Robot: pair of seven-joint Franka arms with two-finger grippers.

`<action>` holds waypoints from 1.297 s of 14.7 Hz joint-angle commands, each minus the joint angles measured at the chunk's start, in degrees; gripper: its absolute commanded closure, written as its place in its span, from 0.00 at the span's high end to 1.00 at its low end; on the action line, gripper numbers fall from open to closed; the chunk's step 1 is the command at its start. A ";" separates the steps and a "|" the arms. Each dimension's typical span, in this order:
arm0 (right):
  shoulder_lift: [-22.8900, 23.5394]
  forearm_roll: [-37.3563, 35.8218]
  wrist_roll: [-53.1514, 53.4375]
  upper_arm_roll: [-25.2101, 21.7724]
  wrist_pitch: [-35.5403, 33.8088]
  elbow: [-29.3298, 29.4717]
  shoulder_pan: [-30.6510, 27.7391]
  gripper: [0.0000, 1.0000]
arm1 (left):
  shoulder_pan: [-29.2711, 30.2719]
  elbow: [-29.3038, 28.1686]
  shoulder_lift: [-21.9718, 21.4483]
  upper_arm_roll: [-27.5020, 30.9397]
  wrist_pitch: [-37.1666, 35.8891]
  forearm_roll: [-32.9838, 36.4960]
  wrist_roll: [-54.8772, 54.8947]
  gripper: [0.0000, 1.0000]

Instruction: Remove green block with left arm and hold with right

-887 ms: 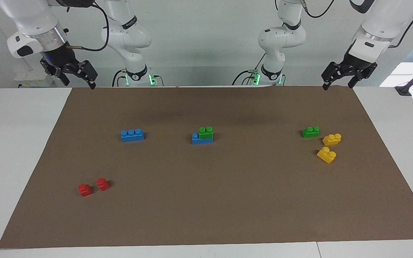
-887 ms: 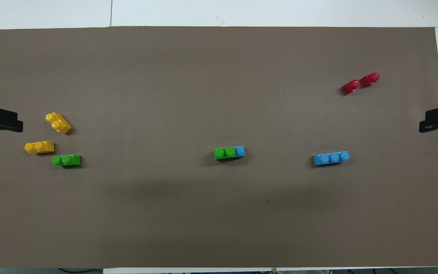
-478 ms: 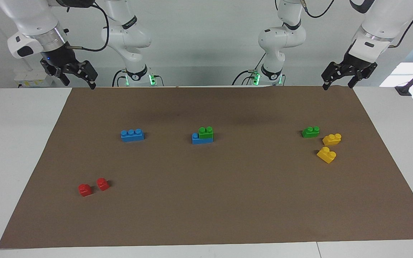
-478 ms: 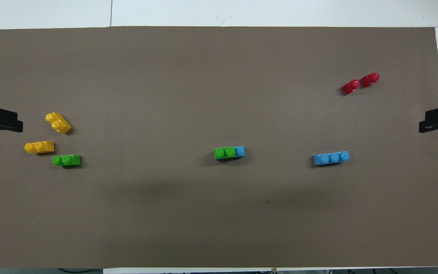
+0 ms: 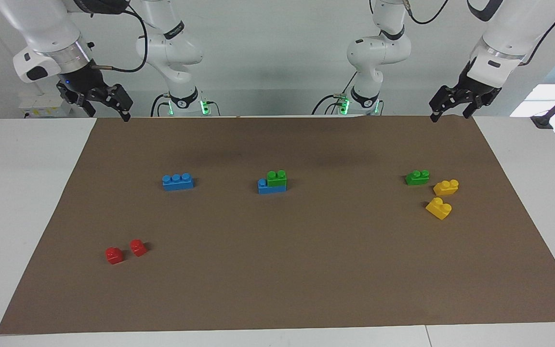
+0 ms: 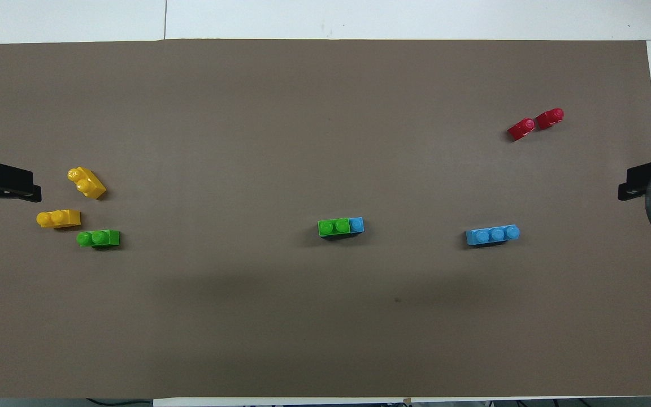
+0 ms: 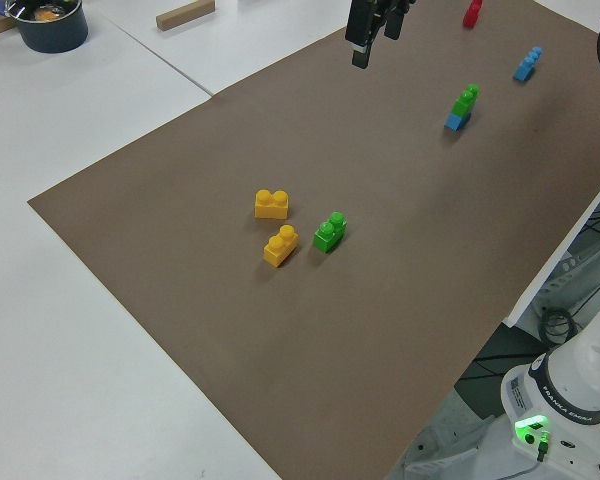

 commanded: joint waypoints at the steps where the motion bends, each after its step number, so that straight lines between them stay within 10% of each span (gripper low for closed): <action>1: -1.09 0.17 -0.51 0.37 0.81 -1.40 -1.05 1.00 | -0.72 -3.61 -2.62 0.10 1.25 -1.07 -7.60 1.00; 12: -2.32 0.26 -2.53 0.45 2.65 -4.30 -1.76 1.00 | -23.99 -16.09 -8.15 -0.25 14.07 -1.33 -76.74 1.00; 14: -3.20 0.26 1.49 0.45 2.57 -5.79 -1.41 0.86 | -29.09 -17.32 -8.15 -0.16 16.18 -1.33 -86.24 1.00; 19: -5.22 6.05 19.85 0.45 5.81 -10.62 -1.32 0.98 | -35.35 -20.22 -5.43 -0.16 24.00 -1.25 -102.44 1.00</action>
